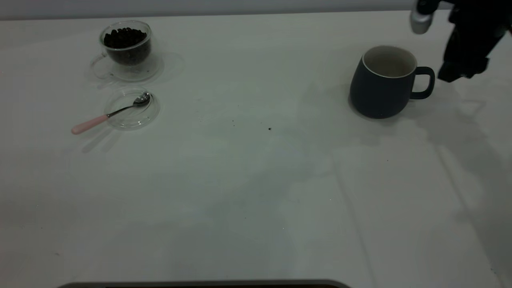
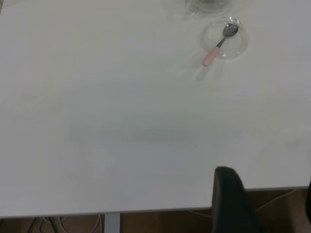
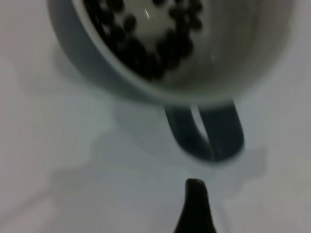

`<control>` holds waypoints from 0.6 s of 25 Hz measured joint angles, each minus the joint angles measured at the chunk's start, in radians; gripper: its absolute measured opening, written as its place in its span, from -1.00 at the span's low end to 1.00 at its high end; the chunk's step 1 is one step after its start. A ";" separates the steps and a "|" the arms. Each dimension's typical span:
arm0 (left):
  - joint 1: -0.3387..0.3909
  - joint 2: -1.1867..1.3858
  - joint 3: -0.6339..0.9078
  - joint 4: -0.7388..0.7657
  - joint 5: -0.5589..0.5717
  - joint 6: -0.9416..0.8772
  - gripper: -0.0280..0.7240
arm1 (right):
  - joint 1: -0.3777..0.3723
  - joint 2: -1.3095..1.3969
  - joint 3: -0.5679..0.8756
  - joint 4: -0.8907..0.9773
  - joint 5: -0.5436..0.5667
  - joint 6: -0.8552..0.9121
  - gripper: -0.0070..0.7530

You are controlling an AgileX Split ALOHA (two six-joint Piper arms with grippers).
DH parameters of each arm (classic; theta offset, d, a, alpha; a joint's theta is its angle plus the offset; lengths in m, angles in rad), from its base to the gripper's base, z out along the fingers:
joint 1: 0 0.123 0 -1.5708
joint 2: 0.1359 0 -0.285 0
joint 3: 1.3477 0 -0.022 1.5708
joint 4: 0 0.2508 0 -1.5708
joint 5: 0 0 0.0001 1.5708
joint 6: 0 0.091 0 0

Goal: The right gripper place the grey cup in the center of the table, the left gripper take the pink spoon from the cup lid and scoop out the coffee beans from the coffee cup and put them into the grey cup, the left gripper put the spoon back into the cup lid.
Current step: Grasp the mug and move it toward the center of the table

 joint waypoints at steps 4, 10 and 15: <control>0.000 0.000 0.000 0.000 0.000 0.000 0.20 | 0.029 0.027 -0.010 -0.001 -0.040 -0.016 0.67; 0.000 0.000 0.000 0.000 0.000 0.000 0.20 | 0.071 0.051 -0.016 -0.002 -0.052 -0.021 0.64; 0.000 0.000 0.000 0.000 0.000 0.000 0.20 | 0.135 0.066 -0.020 -0.001 -0.084 -0.021 0.62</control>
